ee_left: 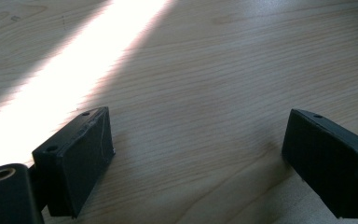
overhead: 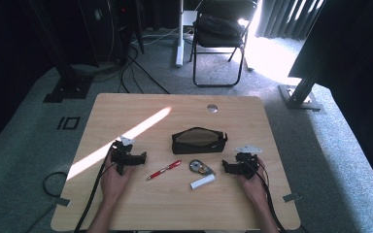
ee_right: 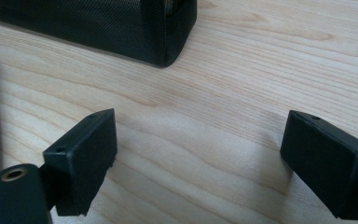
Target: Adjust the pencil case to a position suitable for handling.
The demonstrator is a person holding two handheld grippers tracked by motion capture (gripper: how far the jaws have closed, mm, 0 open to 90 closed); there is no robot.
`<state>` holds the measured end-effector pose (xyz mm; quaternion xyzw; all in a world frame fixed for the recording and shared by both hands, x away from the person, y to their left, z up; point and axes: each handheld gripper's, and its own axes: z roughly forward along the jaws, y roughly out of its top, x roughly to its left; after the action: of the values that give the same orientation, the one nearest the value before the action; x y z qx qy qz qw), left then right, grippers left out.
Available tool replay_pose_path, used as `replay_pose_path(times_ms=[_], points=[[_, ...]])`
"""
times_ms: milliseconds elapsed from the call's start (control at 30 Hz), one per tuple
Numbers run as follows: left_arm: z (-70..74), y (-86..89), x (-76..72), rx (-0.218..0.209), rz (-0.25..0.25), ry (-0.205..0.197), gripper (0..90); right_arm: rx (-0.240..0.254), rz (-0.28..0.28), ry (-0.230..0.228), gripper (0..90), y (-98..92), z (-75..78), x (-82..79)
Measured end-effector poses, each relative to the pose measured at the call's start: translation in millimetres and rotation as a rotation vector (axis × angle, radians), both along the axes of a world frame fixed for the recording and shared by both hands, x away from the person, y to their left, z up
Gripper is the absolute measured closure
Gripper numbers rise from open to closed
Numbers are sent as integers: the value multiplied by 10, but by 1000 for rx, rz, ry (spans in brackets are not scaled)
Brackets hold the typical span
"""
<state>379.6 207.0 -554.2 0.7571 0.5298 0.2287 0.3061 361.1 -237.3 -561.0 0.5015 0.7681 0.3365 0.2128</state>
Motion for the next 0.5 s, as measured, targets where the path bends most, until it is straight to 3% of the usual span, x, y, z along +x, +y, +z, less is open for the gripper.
replay_pose_path(times_ms=[500], points=[[0,1,-2,0,-1,1,89,-1,3,0,106,4,1,12]])
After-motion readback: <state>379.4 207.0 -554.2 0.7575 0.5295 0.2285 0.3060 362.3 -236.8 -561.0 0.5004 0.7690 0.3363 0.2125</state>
